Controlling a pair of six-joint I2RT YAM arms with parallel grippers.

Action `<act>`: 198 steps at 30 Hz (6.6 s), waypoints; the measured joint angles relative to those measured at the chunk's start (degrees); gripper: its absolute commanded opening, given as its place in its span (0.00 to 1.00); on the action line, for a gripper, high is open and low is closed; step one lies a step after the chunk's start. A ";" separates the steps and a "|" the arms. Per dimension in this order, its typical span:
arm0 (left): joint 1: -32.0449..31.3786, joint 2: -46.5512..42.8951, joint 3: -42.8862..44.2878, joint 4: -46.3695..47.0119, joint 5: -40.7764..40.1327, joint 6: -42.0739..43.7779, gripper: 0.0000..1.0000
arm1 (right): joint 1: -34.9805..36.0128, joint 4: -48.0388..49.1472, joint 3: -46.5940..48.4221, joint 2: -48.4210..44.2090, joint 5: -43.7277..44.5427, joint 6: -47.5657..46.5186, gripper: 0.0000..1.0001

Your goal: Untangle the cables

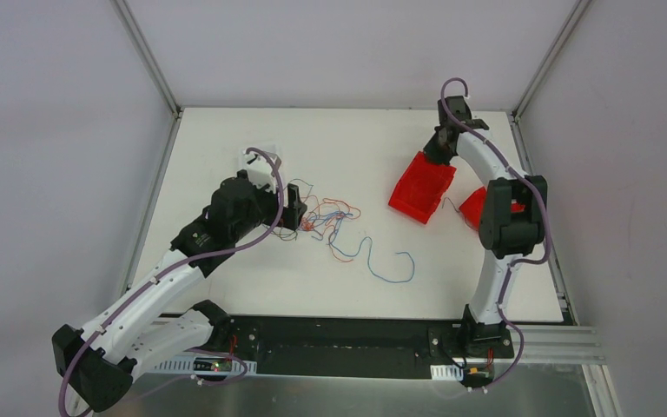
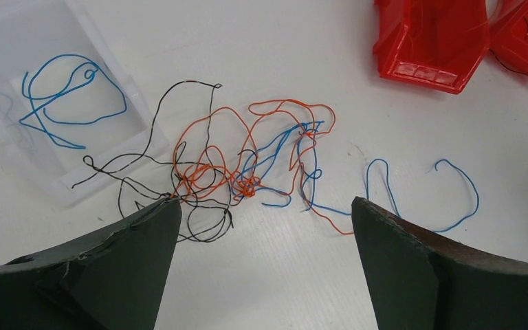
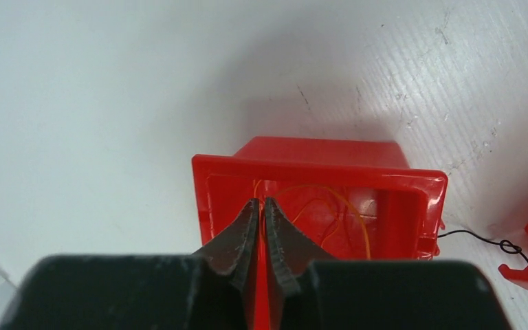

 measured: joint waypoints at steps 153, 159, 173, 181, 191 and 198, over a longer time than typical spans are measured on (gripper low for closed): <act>0.42 1.57 -3.56 -19.58 8.11 -18.91 0.99 | 44.13 -0.81 -30.29 -24.52 21.42 2.78 0.00; 0.42 1.31 0.24 -20.37 6.97 -18.40 0.99 | 43.52 -0.94 -25.55 -37.53 21.14 -0.17 0.00; 0.42 5.60 12.35 -14.10 9.22 -9.99 0.97 | 42.25 -5.88 2.97 -37.83 16.20 -10.21 0.00; 0.42 5.73 -0.50 4.26 10.03 -6.95 0.95 | 40.39 -9.11 22.01 -33.68 13.16 -13.16 0.00; 0.42 10.84 -4.98 16.59 10.14 -5.70 0.94 | 39.65 -10.73 23.32 -32.28 9.84 -13.88 0.00; 0.42 12.15 -7.28 18.56 10.60 -5.38 0.94 | 39.36 -6.40 14.43 -35.10 8.39 -15.21 0.00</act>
